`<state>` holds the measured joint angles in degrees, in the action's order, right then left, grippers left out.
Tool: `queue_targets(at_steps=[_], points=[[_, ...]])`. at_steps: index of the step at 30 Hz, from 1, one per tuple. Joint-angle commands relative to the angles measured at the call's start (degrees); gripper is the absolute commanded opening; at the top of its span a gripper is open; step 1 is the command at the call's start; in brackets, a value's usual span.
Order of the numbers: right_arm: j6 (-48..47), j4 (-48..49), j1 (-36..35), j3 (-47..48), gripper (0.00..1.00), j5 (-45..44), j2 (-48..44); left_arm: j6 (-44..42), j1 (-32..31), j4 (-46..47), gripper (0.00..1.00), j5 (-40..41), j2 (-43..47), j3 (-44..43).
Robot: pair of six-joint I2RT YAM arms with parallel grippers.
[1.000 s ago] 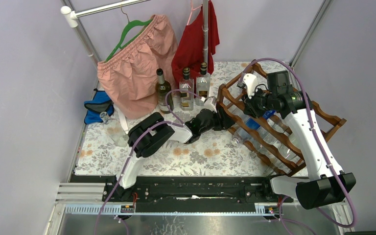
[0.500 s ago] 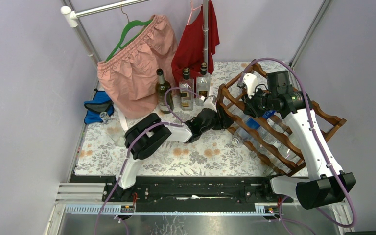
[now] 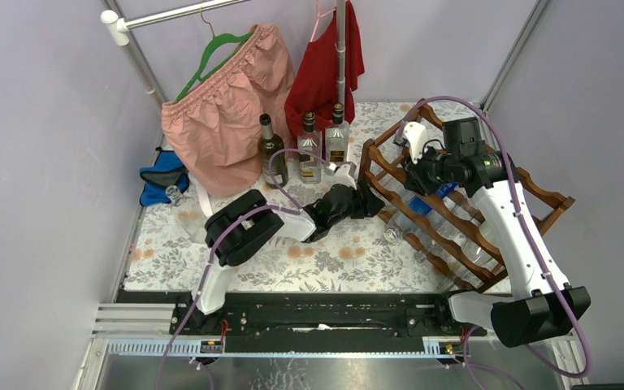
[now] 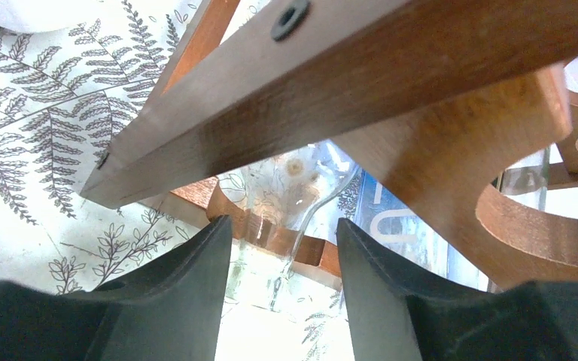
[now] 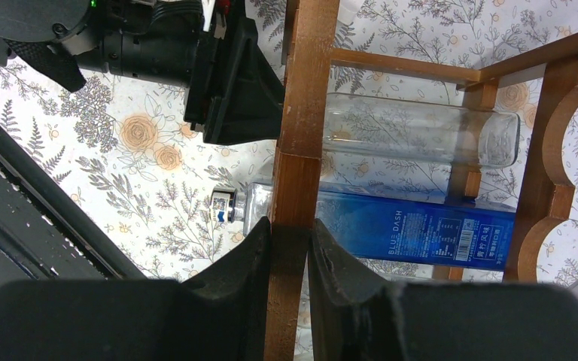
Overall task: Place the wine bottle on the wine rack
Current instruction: Place the wine bottle in the wine rack.
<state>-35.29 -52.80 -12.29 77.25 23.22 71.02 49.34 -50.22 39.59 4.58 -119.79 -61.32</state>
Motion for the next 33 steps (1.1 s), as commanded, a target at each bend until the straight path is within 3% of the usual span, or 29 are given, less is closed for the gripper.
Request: queue_targets(at_steps=[1, 11, 27, 29, 33], points=[[-0.74, -5.42, -1.94, -2.67, 0.02, 9.61, 0.97, 1.53, -0.23, 6.77, 0.61, -1.38, 1.8, 2.2], [-0.98, -5.55, -1.94, -3.12, 0.02, 9.49, 0.36, 1.98, -0.18, 0.7, 0.51, 3.19, 2.64, 1.65], [-0.93, -5.17, -1.92, -3.43, 0.02, 9.78, 0.94, -2.41, -1.21, -2.7, 0.54, 7.17, 10.07, 7.2], [-0.94, -5.06, -1.94, -3.43, 0.02, 9.81, 1.03, -2.52, -1.61, -2.75, 0.49, 8.41, 11.51, 9.35], [-0.84, -4.91, -1.9, -3.43, 0.02, 9.91, 1.3, -3.13, -2.65, -2.88, 0.23, 9.39, 13.68, 12.6]])
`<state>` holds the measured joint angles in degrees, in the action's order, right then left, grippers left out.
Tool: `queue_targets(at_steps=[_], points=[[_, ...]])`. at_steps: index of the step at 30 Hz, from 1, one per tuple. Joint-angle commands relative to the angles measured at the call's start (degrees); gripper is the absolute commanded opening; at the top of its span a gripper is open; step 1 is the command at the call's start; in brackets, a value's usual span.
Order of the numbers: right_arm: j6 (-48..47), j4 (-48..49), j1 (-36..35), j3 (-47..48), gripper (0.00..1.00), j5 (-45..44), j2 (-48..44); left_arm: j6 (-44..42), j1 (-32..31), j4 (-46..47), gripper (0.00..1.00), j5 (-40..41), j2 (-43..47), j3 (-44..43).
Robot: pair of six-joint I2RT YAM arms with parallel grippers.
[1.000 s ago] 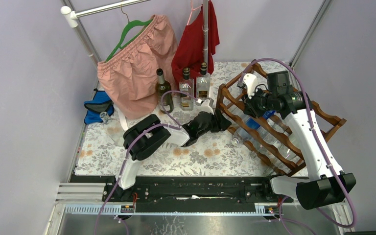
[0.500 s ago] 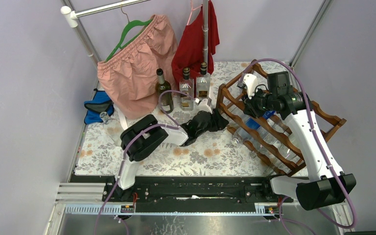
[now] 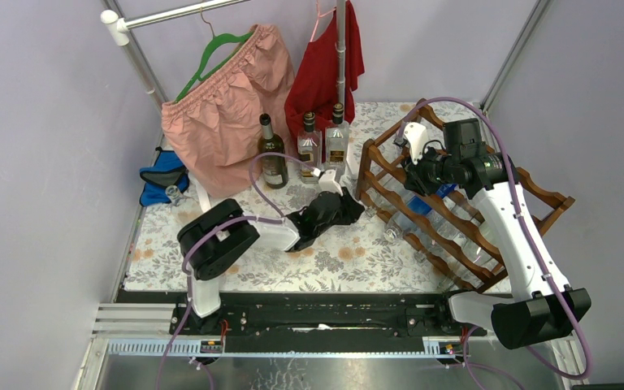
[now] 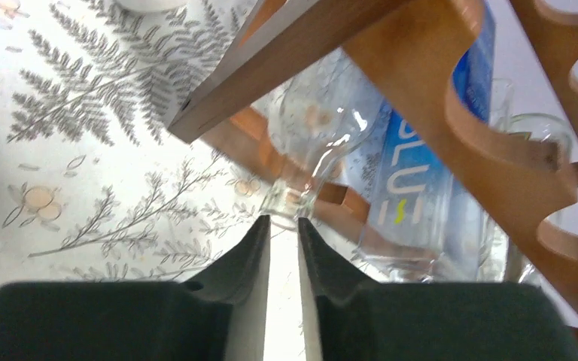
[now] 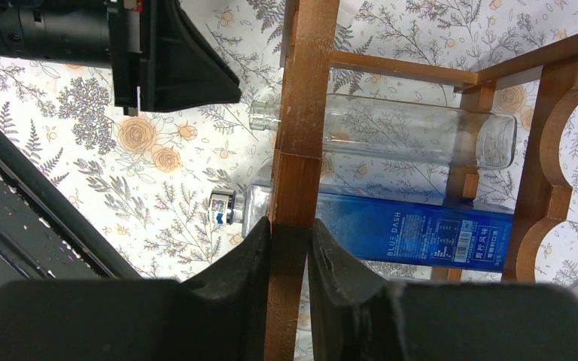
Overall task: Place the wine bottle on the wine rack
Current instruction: Place the wine bottle in the wine rack.
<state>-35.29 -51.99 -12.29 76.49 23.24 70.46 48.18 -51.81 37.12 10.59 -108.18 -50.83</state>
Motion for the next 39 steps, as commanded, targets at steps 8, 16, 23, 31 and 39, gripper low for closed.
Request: queue_targets(at_steps=[8, 16, 23, 31, 39], points=[[-0.63, -5.71, -1.86, -2.49, 0.02, 9.9, 1.93, -2.33, -2.06, -2.37, 0.17, -0.43, -1.69, 0.86], [-0.58, -5.69, -1.98, -2.4, 0.03, 9.96, 2.14, -2.13, -2.16, -3.29, 0.16, -2.88, -5.22, -1.73], [-0.53, -5.5, -1.93, -2.4, 0.03, 10.07, 2.32, -3.32, -2.16, -5.85, 0.16, -4.08, -7.89, -6.82], [-0.58, -5.61, -1.92, -2.92, 0.02, 9.89, 1.81, -4.13, -1.41, -8.63, 0.16, -4.04, -10.54, -11.88], [-0.75, -5.71, -1.94, -2.92, 0.03, 9.88, 1.7, -4.33, -1.22, -7.15, 0.19, -5.69, -8.67, -8.43]])
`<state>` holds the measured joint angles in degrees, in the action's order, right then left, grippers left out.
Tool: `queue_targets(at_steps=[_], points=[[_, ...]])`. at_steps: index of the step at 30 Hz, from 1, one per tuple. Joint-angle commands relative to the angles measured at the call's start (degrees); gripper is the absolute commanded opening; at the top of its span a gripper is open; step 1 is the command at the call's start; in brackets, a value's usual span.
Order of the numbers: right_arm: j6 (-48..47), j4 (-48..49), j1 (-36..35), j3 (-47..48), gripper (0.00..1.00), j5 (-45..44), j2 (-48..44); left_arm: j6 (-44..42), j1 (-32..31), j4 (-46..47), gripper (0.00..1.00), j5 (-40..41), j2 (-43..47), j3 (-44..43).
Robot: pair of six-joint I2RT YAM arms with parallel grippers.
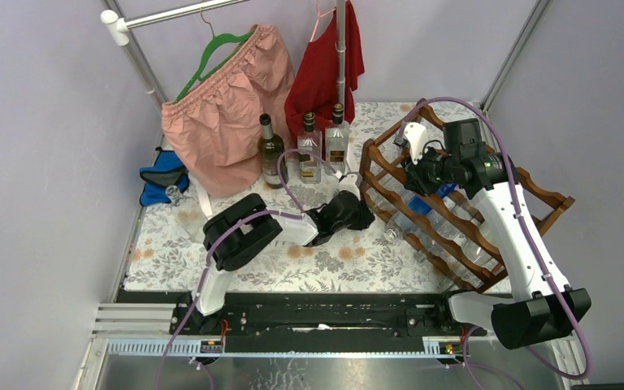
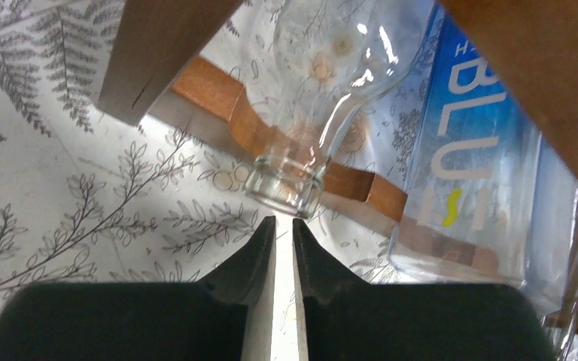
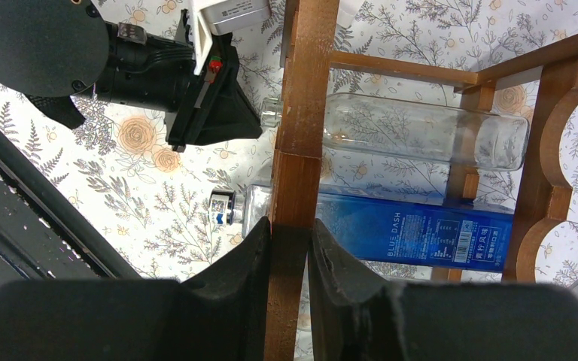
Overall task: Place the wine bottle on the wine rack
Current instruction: Place the wine bottle in the wine rack.
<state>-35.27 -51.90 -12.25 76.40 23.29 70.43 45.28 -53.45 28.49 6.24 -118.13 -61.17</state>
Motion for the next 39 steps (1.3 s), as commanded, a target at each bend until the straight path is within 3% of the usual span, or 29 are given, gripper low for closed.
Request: queue_targets(at_steps=[1, 5, 13, 17, 21, 28, 39], points=[[-0.77, -5.86, -1.94, -2.84, 0.03, 9.99, 1.8, -1.38, 0.41, 2.06, 0.2, -1.77, 1.81, 2.98], [-0.69, -5.84, -1.99, -2.15, 0.14, 10.19, 1.98, -1.11, 0.33, 4.83, 0.23, -3.51, 4.92, 8.04], [0.14, -6.46, -1.96, 4.36, 0.66, 11.21, 3.74, -4.51, -1.23, 7.51, 0.38, -8.51, 15.88, 18.61], [0.66, -6.67, -1.98, 8.93, 0.86, 11.26, 4.57, -8.09, -2.34, 3.92, 0.48, -8.81, 24.94, 22.58], [1.78, -6.51, -1.94, 13.23, 0.99, 11.04, 4.64, -12.98, -2.36, -3.14, 0.61, -6.56, 34.44, 23.39], [2.55, -6.65, -1.99, 17.07, 1.0, 12.51, 2.41, -23.42, -1.3, -16.31, 0.97, 1.71, 48.07, 19.16], [-2.59, -3.64, -1.92, 8.41, 1.0, 27.29, -11.1, -24.74, 10.0, -26.43, 0.99, -2.54, 60.25, 12.65]])
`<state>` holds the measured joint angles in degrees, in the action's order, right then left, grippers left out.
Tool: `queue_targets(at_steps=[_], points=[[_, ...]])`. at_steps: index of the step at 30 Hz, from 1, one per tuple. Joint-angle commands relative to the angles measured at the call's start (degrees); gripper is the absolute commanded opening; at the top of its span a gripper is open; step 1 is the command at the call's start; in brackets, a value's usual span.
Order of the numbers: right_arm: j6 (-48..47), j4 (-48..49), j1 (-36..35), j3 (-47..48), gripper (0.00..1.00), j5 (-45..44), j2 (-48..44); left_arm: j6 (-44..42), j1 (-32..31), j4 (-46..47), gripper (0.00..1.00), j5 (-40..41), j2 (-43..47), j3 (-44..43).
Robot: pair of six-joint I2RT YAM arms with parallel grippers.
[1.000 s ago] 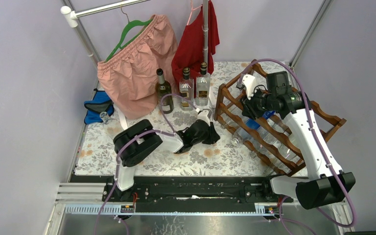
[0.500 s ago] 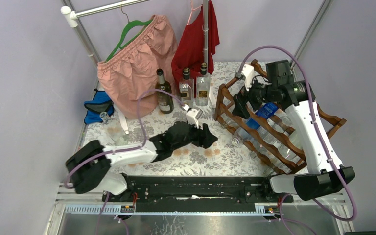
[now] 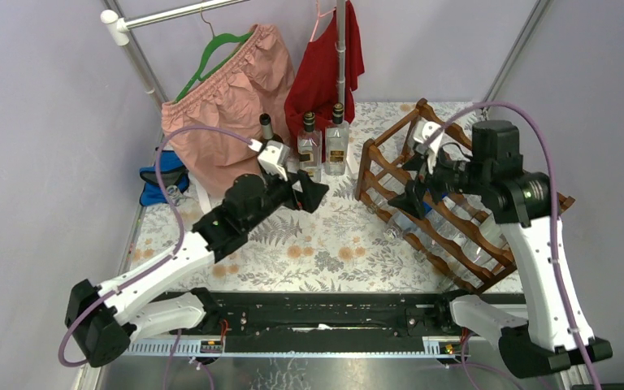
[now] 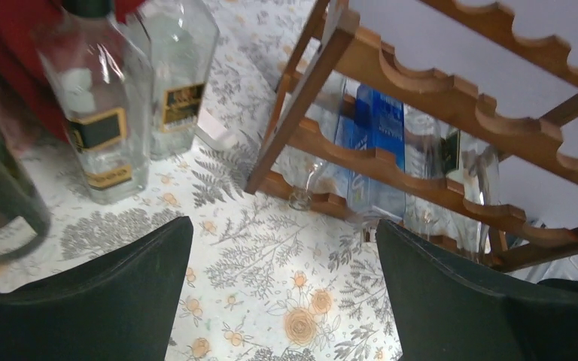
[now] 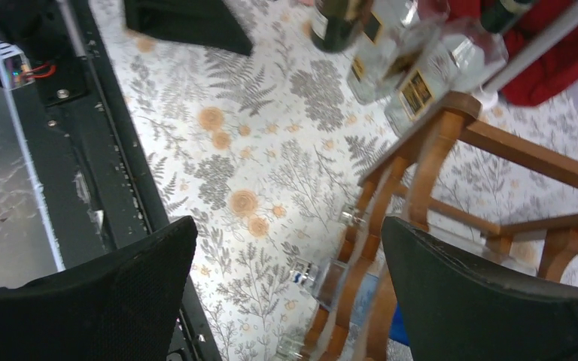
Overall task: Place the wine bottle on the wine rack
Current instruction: Place the wine bottle in the wine rack, then pick up the wine bottle from the center of the board.
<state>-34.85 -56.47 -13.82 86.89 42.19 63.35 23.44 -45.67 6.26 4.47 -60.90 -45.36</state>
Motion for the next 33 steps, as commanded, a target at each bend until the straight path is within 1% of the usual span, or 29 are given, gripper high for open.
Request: queue_targets(at_steps=[1, 4, 9, 15, 20, 24, 29, 33], points=[[-3.82, -0.02, -0.39, -2.34, 1.0, 9.4, -4.56, -3.28, 2.86, -5.43, 0.99, -1.15, 3.25, -4.14], [-5.38, -1.55, -0.41, -4.34, 1.0, 12.51, -5.97, -4.44, 4.51, -10.13, 0.99, -1.06, 3.37, -7.49], [-7.68, -2.81, -0.41, -8.87, 1.0, 16.36, -8.28, -6.15, 5.41, -16.51, 0.99, 2.36, 4.07, -12.52], [-10.93, -4.55, -0.36, -11.92, 1.0, 18.37, -10.11, -6.89, 5.57, -25.39, 0.98, 6.17, 7.76, -14.68], [-11.25, -4.34, -0.39, -13.15, 1.0, 17.45, -10.57, -8.1, 5.5, -36.78, 0.95, 13.85, 12.95, -17.71], [-10.27, -3.78, -0.39, -13.34, 1.0, 17.18, -10.66, -9.2, 5.5, -42.91, 0.95, 19.87, 16.98, -20.4], [-10.52, -5.09, -0.41, -12.03, 1.0, 17.08, -10.79, -9.09, 5.51, -53.04, 0.94, 31.78, 18.22, -25.61], [-9.75, -4.15, -0.39, -12.37, 1.0, 16.24, -10.47, -9.7, 5.53, -55.12, 0.94, 33.05, 17.86, -27.19]])
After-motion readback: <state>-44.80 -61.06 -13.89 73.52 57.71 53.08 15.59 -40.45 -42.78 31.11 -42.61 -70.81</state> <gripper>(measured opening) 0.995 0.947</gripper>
